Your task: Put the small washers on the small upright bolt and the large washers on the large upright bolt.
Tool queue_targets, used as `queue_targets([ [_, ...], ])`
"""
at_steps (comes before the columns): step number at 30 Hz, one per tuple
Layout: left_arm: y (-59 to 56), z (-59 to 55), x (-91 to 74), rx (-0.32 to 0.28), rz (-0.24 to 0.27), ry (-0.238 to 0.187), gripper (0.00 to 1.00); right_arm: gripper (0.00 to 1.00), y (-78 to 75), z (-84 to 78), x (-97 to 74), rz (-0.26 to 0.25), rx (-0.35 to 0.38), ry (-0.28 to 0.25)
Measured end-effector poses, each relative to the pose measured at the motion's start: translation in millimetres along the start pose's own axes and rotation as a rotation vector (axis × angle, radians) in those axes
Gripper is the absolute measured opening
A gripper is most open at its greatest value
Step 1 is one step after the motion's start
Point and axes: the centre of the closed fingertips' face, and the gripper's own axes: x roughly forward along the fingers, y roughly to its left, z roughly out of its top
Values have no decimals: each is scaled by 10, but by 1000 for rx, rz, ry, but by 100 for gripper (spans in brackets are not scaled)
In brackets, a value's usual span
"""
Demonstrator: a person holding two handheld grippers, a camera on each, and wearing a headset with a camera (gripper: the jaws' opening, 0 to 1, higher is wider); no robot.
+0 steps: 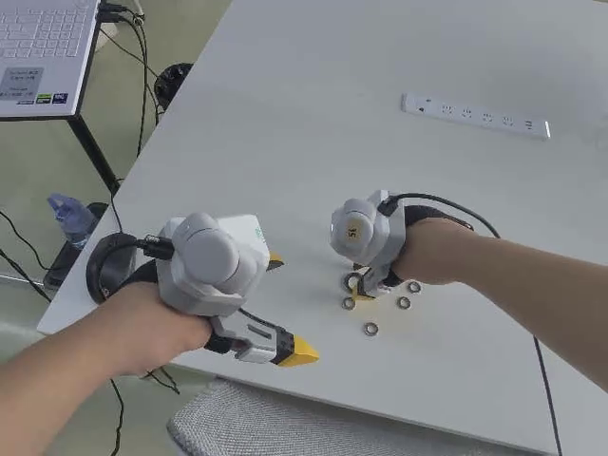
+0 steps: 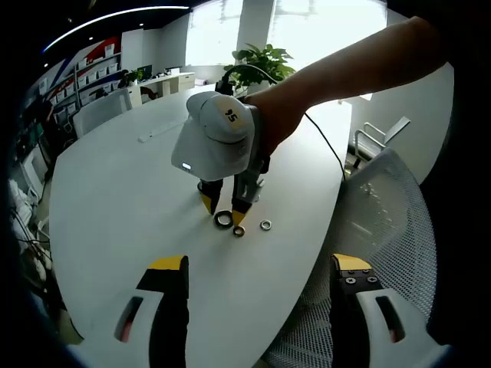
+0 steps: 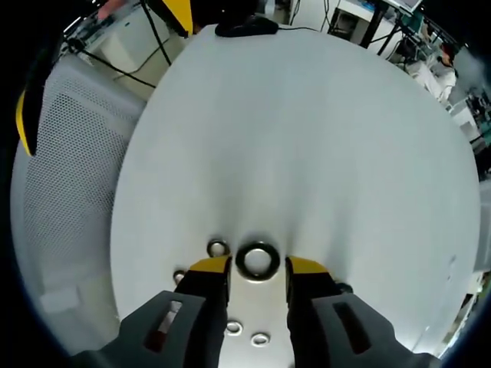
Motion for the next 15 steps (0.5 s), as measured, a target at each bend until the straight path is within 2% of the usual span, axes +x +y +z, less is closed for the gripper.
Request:
queue_targets([
  [6, -2, -12, -9, -9, 8, -2, 74, 28, 2, 2, -4, -1, -2, 11],
  [15, 1, -34, -28, -13, 19, -5, 74, 25, -15, 8, 1, -5, 34, 27],
])
